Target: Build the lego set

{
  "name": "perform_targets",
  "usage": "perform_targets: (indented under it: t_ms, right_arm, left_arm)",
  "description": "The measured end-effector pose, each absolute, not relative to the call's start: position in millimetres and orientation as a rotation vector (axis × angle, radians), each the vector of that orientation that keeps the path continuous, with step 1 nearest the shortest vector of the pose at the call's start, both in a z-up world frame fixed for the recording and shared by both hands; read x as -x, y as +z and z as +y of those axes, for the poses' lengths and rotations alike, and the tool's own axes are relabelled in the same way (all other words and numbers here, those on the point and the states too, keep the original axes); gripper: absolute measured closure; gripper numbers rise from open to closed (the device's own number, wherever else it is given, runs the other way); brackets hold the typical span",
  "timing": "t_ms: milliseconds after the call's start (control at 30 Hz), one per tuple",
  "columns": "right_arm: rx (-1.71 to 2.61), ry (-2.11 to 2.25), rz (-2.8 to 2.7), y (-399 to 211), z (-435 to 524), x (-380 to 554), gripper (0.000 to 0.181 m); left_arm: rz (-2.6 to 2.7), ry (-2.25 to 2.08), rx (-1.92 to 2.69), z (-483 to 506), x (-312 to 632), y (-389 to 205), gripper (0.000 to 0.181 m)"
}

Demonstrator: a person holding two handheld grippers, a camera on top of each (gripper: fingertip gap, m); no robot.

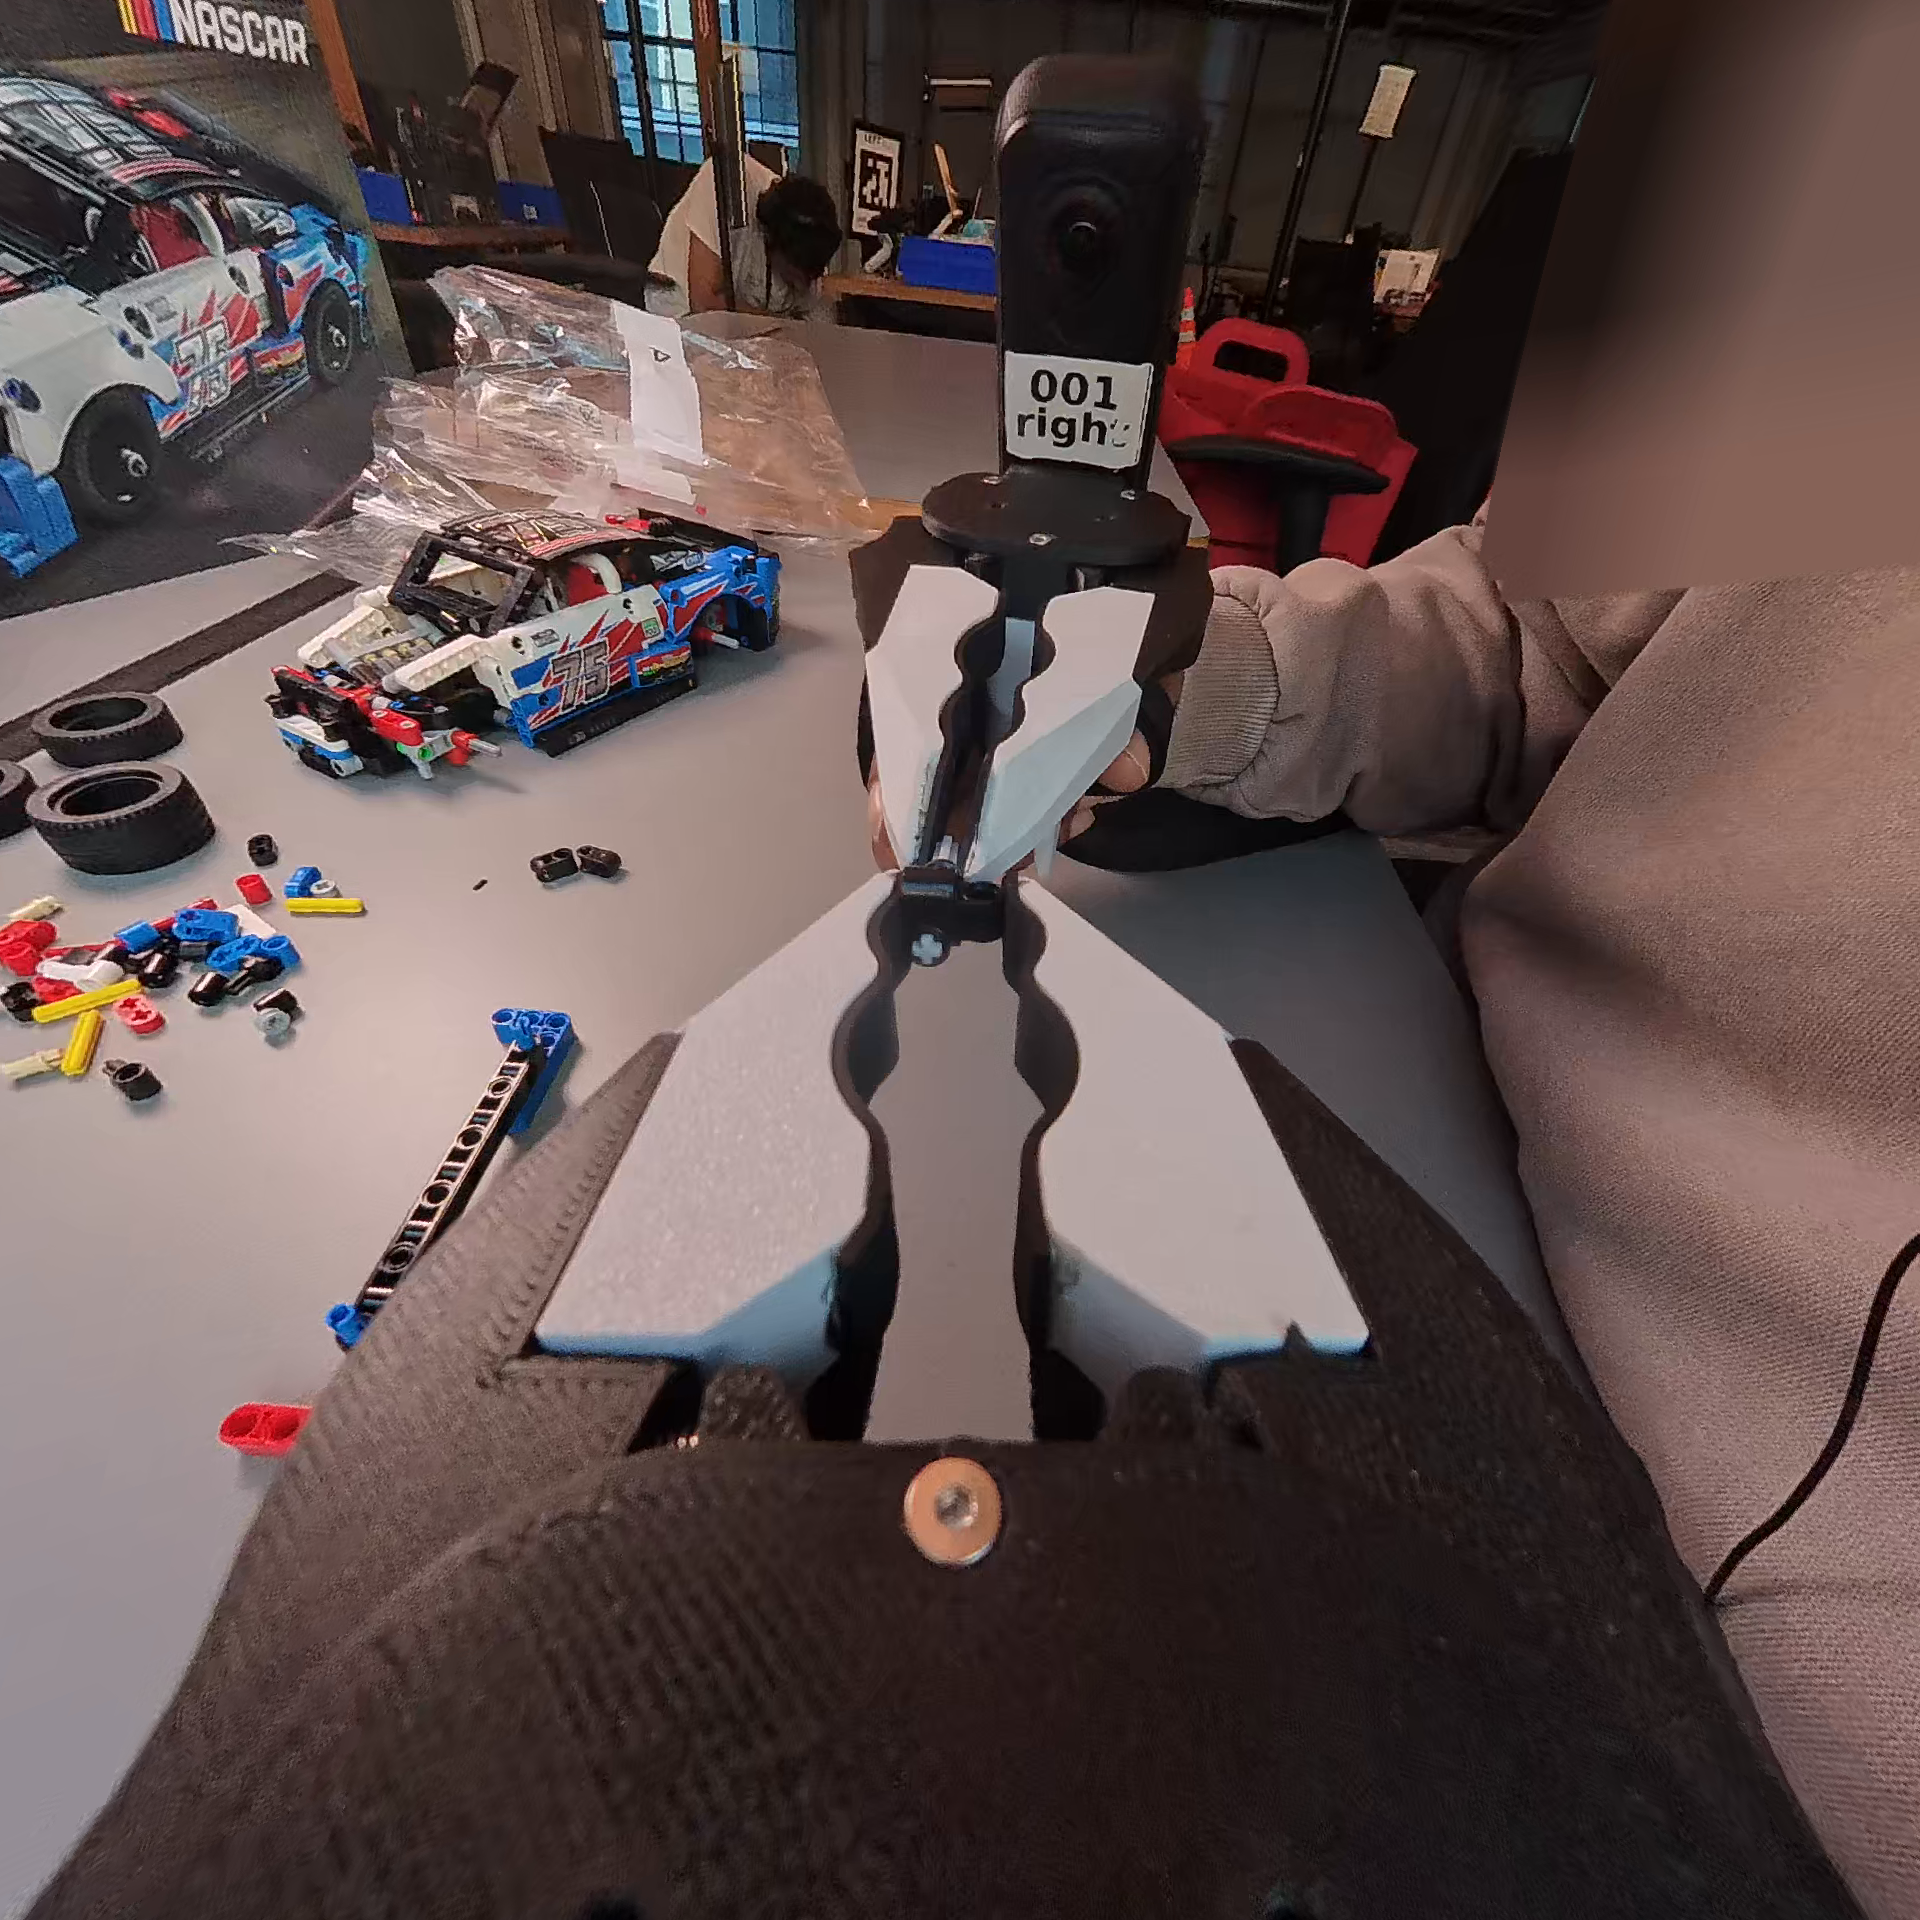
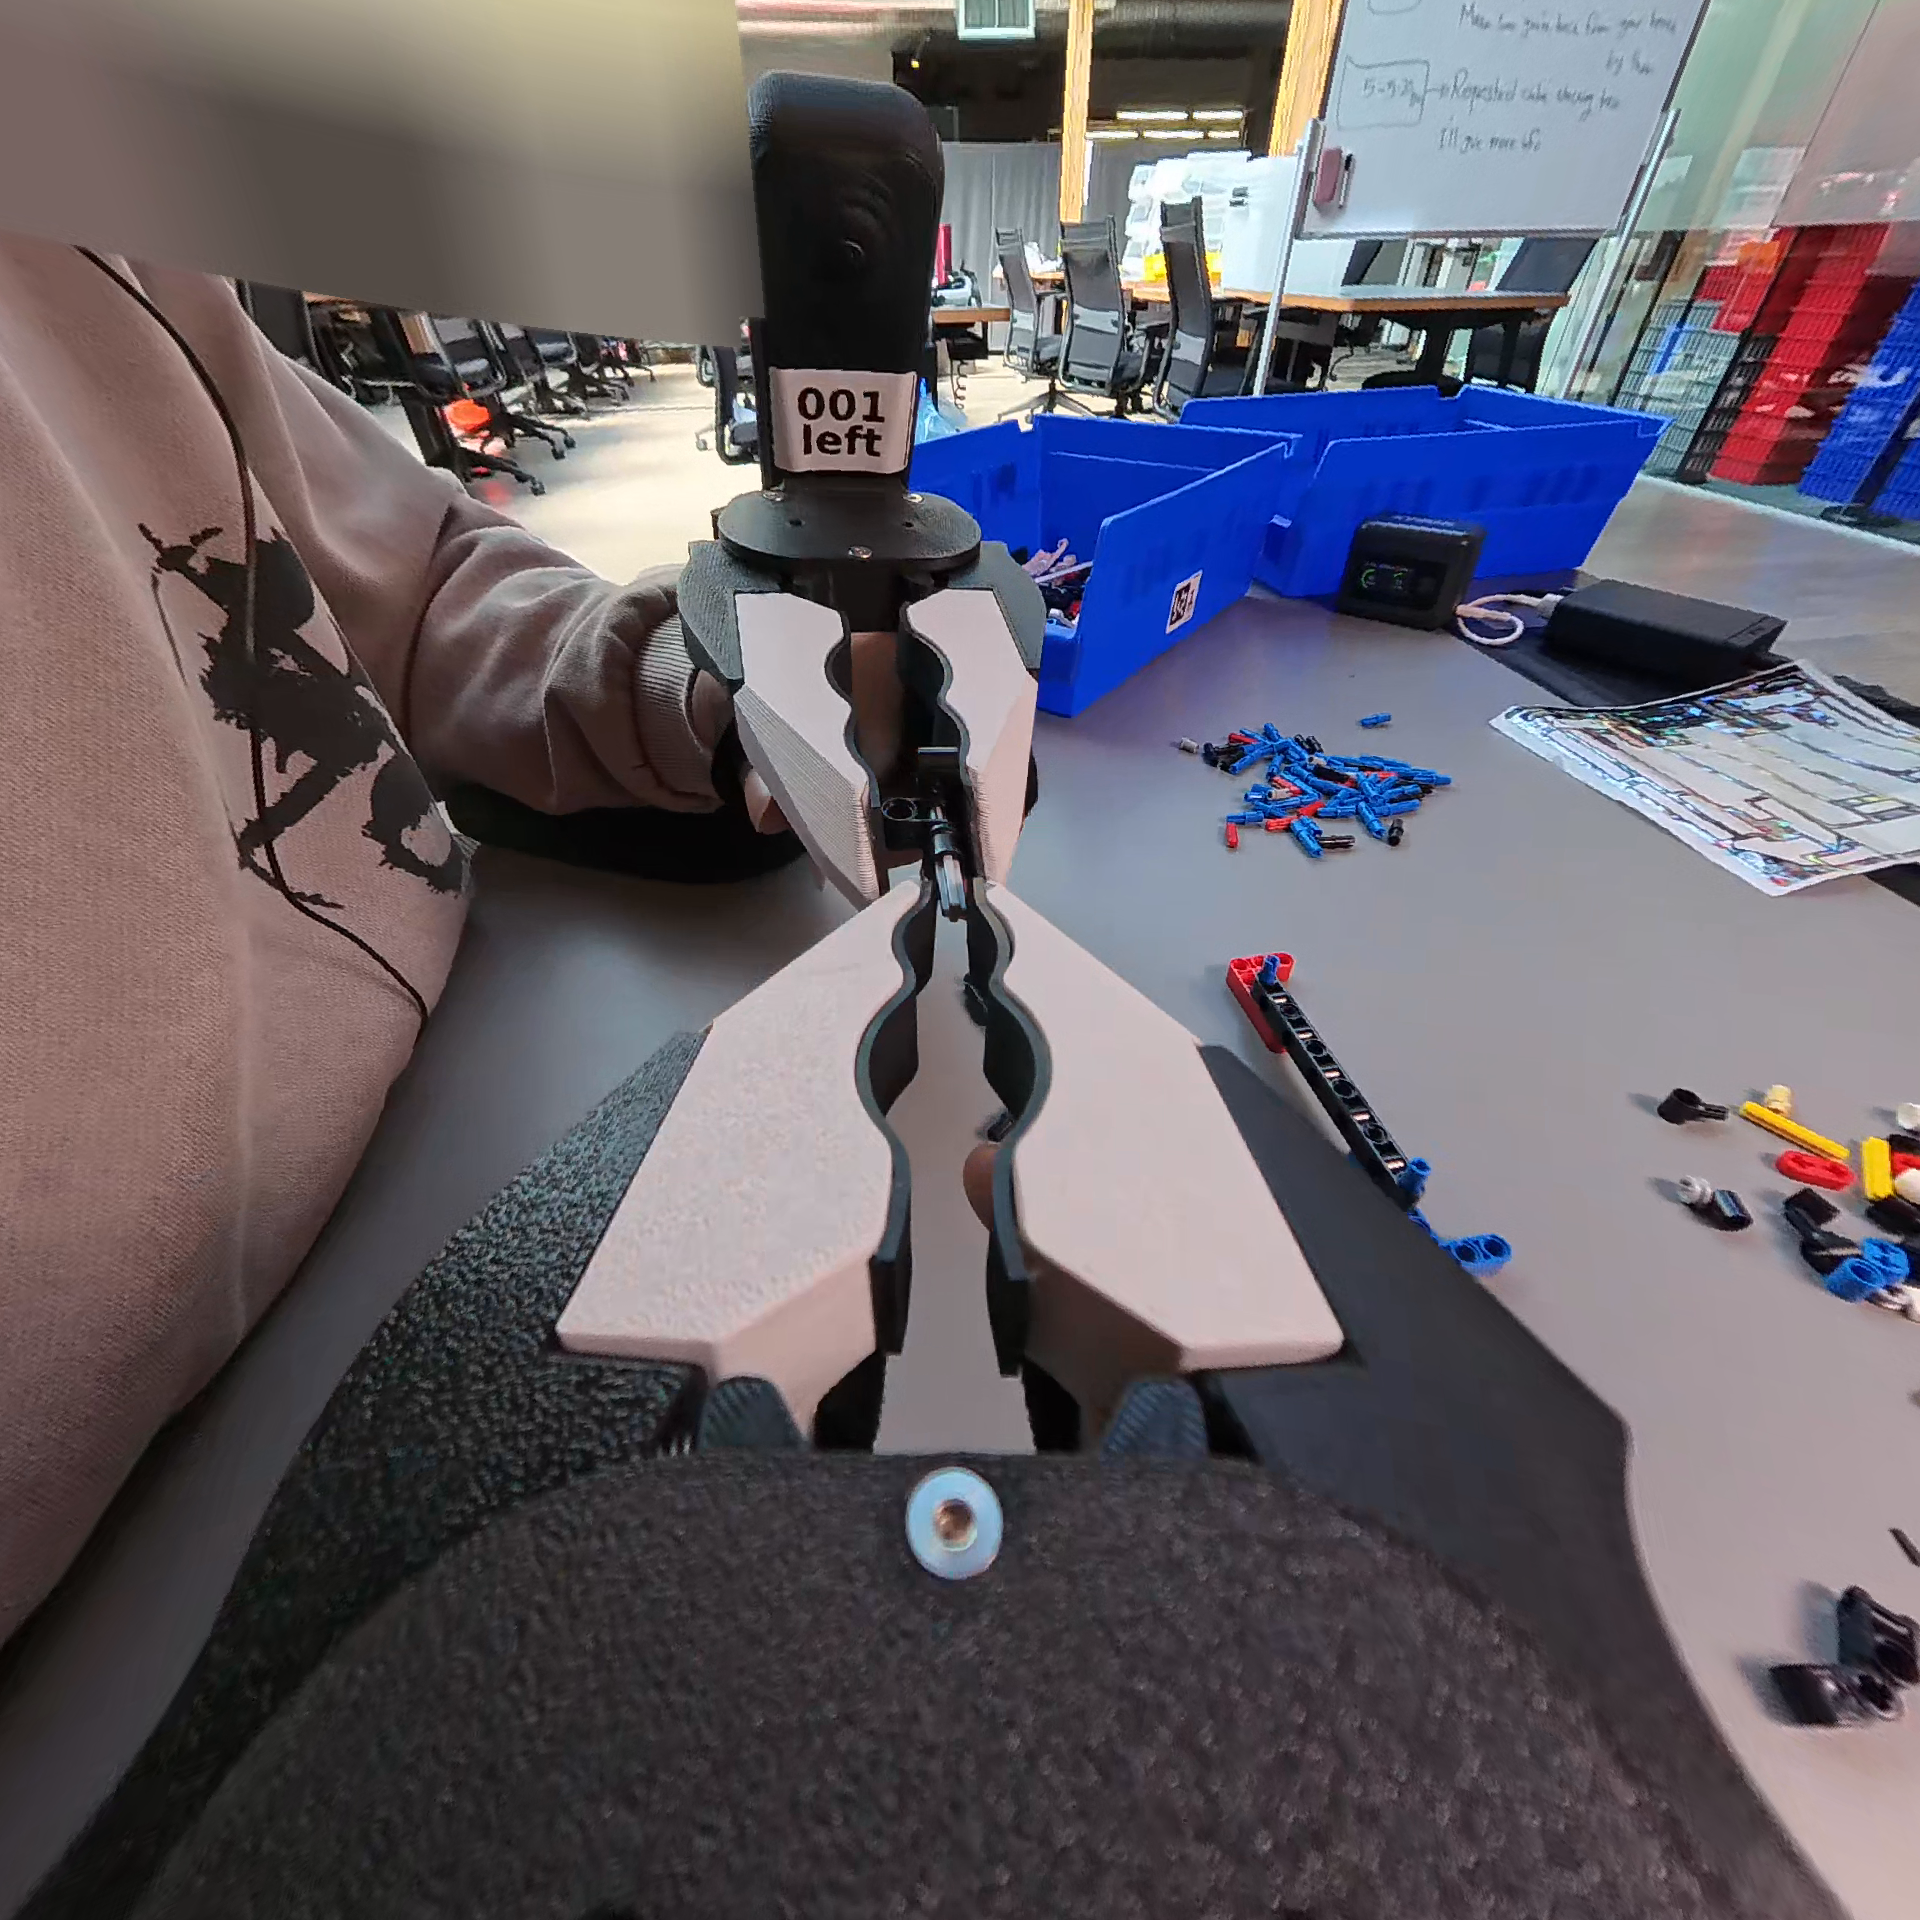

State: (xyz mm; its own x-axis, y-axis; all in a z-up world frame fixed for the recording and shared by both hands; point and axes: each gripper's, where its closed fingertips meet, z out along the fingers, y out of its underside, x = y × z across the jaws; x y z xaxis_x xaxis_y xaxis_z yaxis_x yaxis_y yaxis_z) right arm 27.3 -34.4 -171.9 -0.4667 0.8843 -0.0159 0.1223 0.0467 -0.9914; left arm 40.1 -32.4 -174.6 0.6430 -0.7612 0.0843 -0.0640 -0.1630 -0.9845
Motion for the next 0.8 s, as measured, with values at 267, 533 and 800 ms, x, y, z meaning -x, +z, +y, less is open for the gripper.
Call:
perform_targets:
  t_ms: [267,533,800]
  right_arm:
    - [1.168,1.847,-1.227,-142.1,-19.1,-18.9,0.179]
    - [1.183,1.81,-1.236,-150.0,-23.4,-9.5,0.179]
    - [1.138,1.599,-1.287,-154.1,-14.2,-10.1,0.179]
  left_arm:
    - [0.459,-0.907,1.579,-23.6,-29.2,-162.0,0.16]
    - [0.349,-1.005,1.565,-19.7,-24.0,-156.7,0.174]
    - [0.202,-1.125,1.528,-14.6,-13.2,-153.3,0.171]
